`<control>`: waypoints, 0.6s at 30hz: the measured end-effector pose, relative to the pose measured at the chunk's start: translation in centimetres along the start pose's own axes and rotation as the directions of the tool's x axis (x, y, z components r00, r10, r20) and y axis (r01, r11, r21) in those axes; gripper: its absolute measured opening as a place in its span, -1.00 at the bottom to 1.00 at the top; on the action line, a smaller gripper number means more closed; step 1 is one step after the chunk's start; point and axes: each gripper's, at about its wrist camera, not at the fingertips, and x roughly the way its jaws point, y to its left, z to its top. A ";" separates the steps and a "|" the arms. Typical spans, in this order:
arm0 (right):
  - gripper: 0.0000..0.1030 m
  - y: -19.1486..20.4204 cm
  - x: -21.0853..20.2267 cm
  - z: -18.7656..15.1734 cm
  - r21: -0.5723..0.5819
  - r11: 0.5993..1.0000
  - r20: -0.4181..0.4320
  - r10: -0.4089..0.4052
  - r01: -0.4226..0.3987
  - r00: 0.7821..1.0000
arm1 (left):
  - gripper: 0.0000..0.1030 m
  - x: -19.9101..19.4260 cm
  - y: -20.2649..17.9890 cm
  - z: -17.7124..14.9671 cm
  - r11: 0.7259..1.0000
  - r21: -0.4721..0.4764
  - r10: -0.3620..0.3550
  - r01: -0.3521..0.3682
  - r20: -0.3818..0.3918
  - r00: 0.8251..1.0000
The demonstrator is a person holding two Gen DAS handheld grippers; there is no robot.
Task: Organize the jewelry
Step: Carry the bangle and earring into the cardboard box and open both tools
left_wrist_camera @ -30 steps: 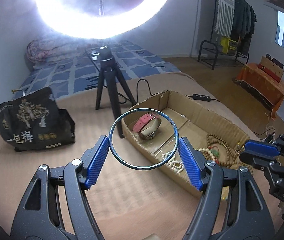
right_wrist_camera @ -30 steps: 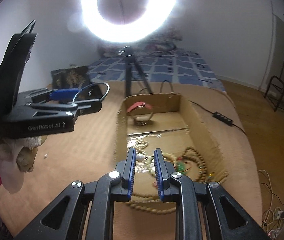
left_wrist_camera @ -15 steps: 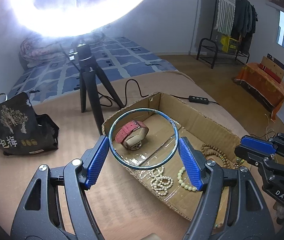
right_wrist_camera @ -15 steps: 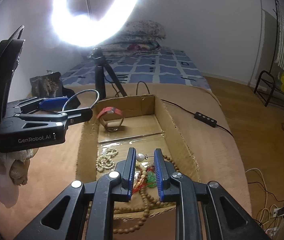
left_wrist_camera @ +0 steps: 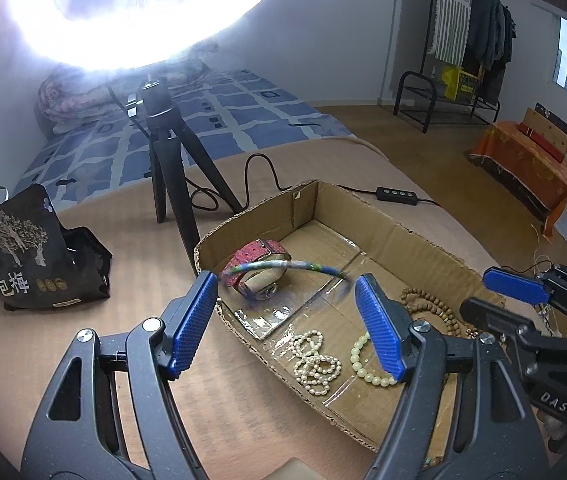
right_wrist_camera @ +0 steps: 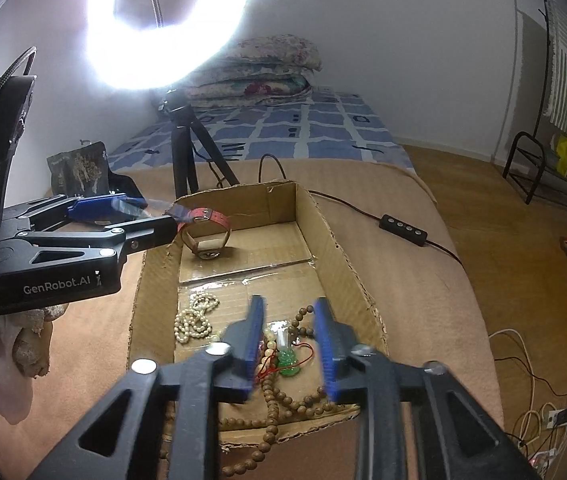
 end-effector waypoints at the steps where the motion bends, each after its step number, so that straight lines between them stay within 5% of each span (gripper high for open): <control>1: -0.18 0.0 0.0 -0.1 0.001 1.000 0.001 -0.004 0.004 1.000 | 0.43 0.0 0.0 0.0 1.000 -0.001 -0.001 0.001 0.000 1.000; 6: 0.40 0.1 -0.3 -0.4 -0.005 0.999 0.013 -0.038 0.038 0.999 | 0.57 -0.1 0.1 0.0 1.000 -0.006 0.001 -0.001 0.004 1.000; 18: 0.47 1.0 -1.2 -0.3 -0.027 0.999 0.024 -0.046 0.046 0.999 | 0.57 -1.0 0.4 0.2 1.000 -0.010 0.001 0.000 0.017 1.000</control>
